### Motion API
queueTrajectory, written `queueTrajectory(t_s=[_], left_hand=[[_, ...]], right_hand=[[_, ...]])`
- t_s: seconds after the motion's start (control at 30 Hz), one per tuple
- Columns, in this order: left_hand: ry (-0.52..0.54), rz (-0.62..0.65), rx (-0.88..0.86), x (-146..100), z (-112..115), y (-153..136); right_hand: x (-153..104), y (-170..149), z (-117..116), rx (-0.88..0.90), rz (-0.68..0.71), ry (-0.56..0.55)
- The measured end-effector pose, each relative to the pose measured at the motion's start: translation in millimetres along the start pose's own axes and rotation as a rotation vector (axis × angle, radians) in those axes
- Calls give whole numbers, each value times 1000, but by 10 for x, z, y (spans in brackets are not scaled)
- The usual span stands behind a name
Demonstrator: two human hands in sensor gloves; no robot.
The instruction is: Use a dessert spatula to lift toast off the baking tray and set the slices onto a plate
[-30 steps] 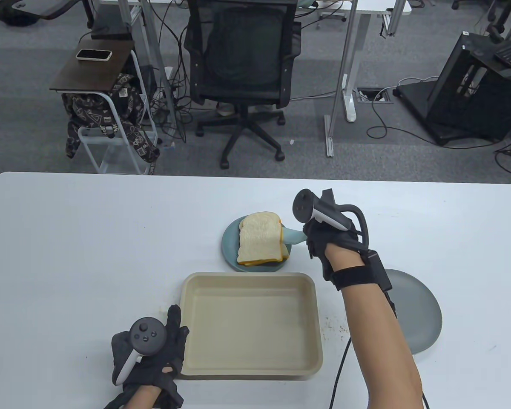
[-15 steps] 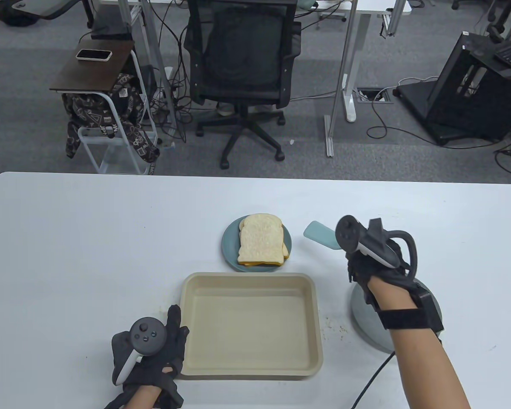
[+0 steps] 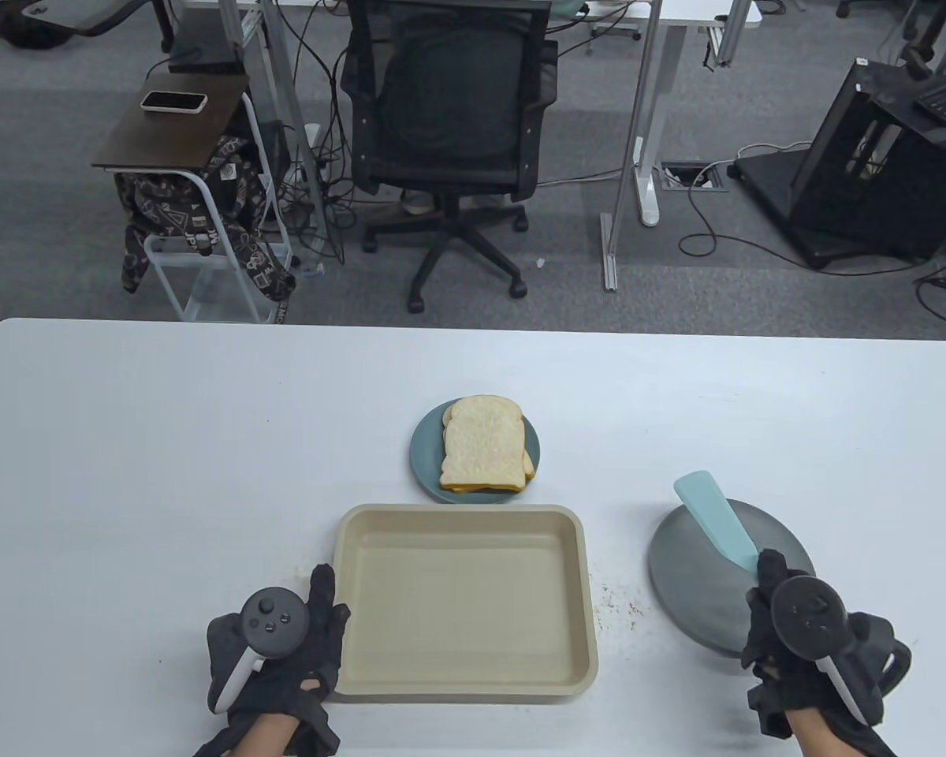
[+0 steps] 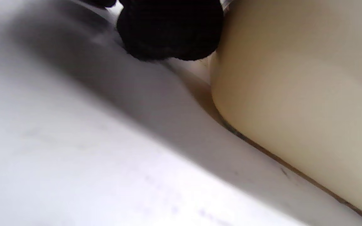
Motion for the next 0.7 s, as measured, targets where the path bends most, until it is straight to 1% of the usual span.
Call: queueTrajectory(t_s=[0.1, 0.17, 0.3, 0.43, 0.57, 0.63, 0.7], left_hand=[[-2, -2, -1, -2, 3, -2], [-4, -2, -4, -3, 3, -3], [-8, -3, -9, -4, 6, -4], [-11, -4, -12, -6, 7, -9], [-14, -5, -17, -8, 7, -13], [-15, -5, -20, -9, 6, -17], [-16, -4, -21, -10, 5, -17]], right_hand=[[-47, -189, -186, 49, -55, 42], [-56, -241, -255, 54, -70, 52], [-81, -232, -349, 7, -53, 47], [-101, -187, -465, -66, -23, 68], [-124, -188, -520, -81, -26, 74], [-134, -174, -551, -133, -18, 84], [-147, -178, -580, -130, -39, 95]])
Point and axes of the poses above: the tracker on the back of each hand, its own y axis roughly to the thumb side, its own x axis roughly from the wrist to the fingertips, z = x × y, the point moved 3 cm from there along x, roughly from the wrist to the fingertips, and after that the axes turned 2 degrees about z, right-handed, at the moved point
